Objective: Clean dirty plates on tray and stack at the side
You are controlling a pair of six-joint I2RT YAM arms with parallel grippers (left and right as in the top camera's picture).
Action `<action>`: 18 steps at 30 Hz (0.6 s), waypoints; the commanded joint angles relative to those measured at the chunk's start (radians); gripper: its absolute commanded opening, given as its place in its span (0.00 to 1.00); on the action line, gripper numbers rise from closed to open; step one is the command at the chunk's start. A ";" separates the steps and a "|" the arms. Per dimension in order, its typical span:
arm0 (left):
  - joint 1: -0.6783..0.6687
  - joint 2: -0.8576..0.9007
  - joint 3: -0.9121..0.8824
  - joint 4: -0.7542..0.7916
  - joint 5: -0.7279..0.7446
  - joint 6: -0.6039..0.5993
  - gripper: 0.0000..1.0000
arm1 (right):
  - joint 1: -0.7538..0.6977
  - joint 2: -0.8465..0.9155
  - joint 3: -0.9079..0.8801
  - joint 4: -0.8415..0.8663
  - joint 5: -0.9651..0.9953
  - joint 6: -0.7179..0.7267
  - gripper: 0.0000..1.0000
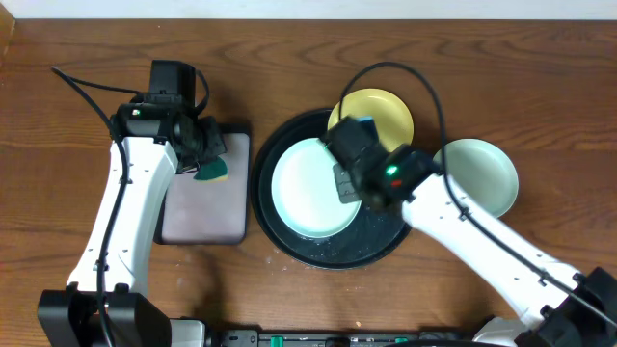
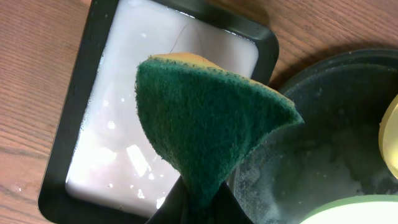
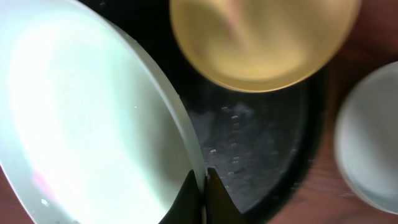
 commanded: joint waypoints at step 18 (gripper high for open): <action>0.003 0.001 -0.006 -0.002 -0.009 0.025 0.08 | -0.779 -0.110 -0.006 -0.192 -0.307 -0.208 0.01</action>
